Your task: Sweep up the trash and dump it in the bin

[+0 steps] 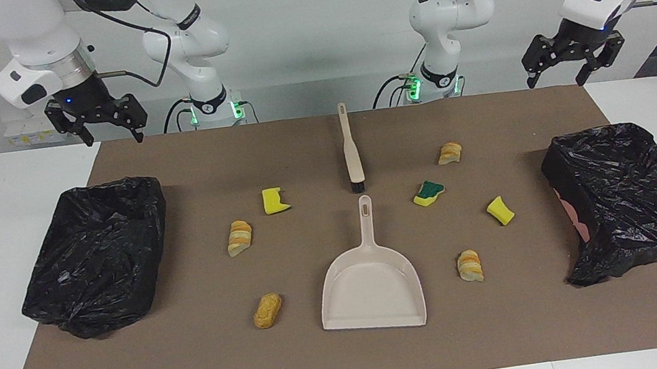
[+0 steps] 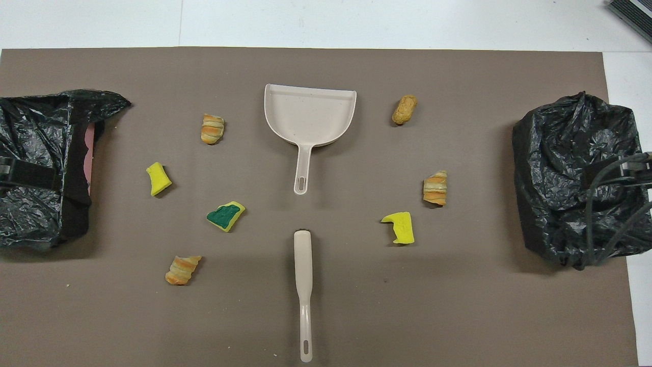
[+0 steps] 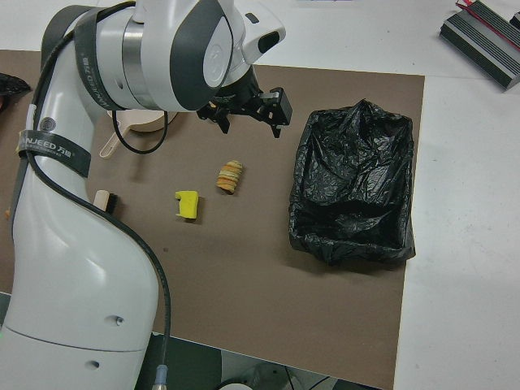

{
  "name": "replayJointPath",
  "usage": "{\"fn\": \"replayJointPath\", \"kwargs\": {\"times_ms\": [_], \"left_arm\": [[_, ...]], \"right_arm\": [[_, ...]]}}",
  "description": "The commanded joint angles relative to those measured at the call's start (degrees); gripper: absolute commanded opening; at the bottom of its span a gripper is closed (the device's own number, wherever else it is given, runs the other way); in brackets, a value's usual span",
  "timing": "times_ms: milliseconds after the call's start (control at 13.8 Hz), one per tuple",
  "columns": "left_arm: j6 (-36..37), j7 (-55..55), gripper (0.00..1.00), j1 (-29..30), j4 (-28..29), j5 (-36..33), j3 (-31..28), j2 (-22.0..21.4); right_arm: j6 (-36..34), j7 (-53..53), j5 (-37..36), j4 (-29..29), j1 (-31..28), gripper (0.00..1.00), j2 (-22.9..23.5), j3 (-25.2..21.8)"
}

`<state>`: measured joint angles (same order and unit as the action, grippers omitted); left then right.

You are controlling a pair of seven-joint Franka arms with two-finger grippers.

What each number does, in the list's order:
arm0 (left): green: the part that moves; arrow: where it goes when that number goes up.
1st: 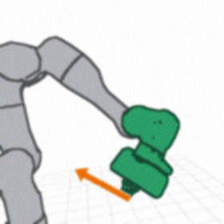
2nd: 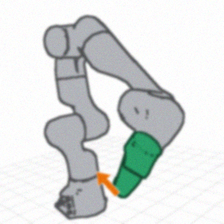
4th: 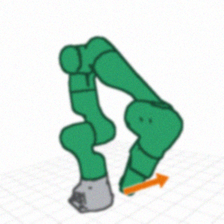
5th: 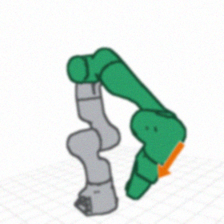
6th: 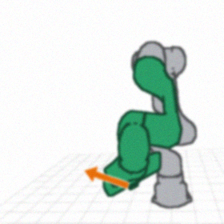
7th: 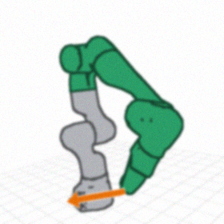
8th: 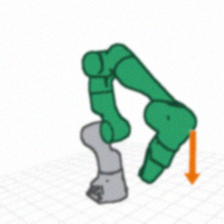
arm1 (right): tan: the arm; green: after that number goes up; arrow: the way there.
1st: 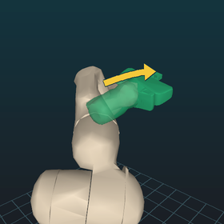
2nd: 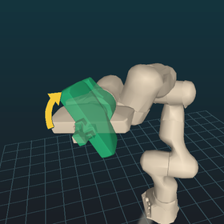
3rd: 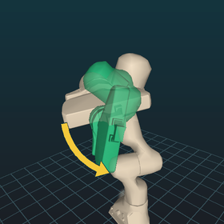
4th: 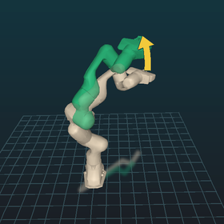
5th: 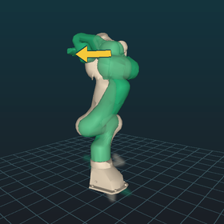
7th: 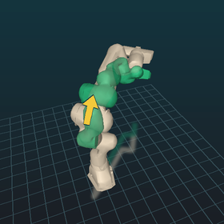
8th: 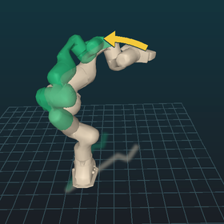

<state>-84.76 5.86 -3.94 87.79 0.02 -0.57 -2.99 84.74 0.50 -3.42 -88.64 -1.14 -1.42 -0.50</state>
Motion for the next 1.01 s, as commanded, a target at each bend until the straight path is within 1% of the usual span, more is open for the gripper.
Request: {"fn": "replayJointPath", "kwargs": {"times_ms": [0,145,362,434,651,723,868,941], "left_arm": [[-1.2,-1.2,1.0,0.1,1.3,-0.2,0.5,-1.1],[-0.8,-1.0,1.0,-0.1,1.4,-0.7,1.4,-1.1],[-1.2,-1.4,1.0,-0.2,1.4,-0.4,1.5,-1.2],[-1.2,-1.5,1.0,-0.2,1.6,-0.2,1.5,-1.3],[-1.3,-1.5,1.0,-1.3,2.0,-0.1,1.9,-1.7],[-1.3,-1.5,1.0,-1.7,2.3,-0.1,2.2,-1.8],[-1.3,-2.9,1.0,-1.6,4.1,-0.1,5.1,-2.8],[-1.9,-4.8,1.0,-1.6,6.7,-0.1,7.1,-4.2]], "right_arm": [[-0.8,0.1,0.9,-1.3,-0.3,1.0,-1.2,0.3],[-0.2,0.5,1.0,-2.6,-0.3,1.0,-1.9,0.5],[0.2,0.0,1.7,-2.6,0.0,1.0,-1.8,0.9],[1.0,0.1,4.0,-2.5,-0.1,1.0,-1.3,1.0],[2.3,0.1,5.0,-2.6,0.0,1.0,0.2,1.4],[3.4,-0.2,5.0,-2.7,0.9,1.0,0.7,1.7],[5.6,-1.1,5.0,-2.7,2.4,1.0,1.8,1.8],[6.4,-1.5,5.0,-2.7,3.0,1.0,2.7,1.8]]}}
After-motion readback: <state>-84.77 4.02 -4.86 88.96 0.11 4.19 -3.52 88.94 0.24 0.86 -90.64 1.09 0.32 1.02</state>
